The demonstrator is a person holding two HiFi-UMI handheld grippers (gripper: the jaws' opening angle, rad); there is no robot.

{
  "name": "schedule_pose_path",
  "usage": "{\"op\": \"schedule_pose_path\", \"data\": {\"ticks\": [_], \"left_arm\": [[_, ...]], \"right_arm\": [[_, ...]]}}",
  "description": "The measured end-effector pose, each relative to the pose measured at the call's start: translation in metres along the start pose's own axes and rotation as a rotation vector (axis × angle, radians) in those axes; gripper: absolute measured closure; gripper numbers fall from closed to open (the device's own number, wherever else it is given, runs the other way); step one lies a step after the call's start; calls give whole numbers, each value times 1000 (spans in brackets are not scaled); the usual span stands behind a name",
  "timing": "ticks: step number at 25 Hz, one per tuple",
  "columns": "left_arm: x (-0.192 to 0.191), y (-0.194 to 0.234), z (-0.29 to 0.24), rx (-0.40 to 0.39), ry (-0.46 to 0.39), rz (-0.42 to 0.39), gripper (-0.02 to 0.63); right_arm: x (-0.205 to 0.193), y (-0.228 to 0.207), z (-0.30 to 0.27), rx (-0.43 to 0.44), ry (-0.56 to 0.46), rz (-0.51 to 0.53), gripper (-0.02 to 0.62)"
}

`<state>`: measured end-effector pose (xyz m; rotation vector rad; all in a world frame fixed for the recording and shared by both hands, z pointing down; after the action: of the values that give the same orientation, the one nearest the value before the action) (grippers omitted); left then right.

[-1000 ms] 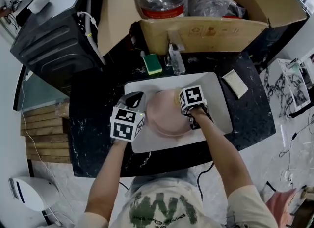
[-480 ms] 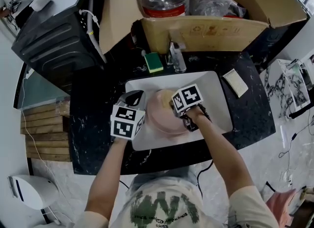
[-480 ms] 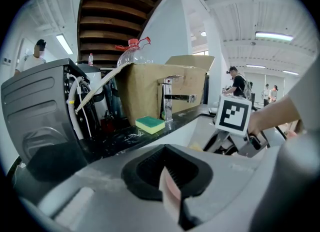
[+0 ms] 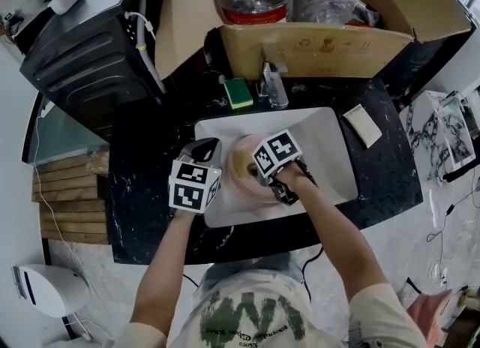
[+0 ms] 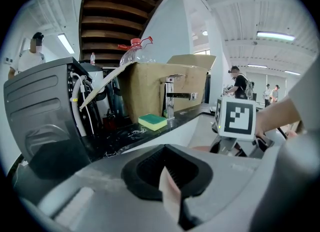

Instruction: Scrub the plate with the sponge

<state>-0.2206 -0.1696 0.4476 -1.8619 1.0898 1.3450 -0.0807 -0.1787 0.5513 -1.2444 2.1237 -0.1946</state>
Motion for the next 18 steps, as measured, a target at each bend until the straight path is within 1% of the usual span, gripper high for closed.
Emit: {"op": "schedule_pose_path", "data": {"ticks": [3,5,12,18], "left_arm": [[0,0,1,2,0,0,601],[-1,0,2,3,1,1,601],[-3,0,2,6,5,-2,601],[-3,-2,1,7,7,-5,601]], "right_arm": [[-6,4,-6,20,38,-5,532],[-11,4,-9,17,64,-5,532],[-19,-8,-17,-41,81,6,529],[-18,-22,-12,-88,77,16,529]]}}
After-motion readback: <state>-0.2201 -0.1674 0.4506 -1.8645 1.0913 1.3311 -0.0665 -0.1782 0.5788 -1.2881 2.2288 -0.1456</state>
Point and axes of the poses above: the fingertips, and each gripper's own axes: z backward along the fingers, y to its left, x out of its top, the point moved 6 cm from there along z, backward along the fingers, and after that the axes turned 11 degrees about -y, right-handed, at the moved point
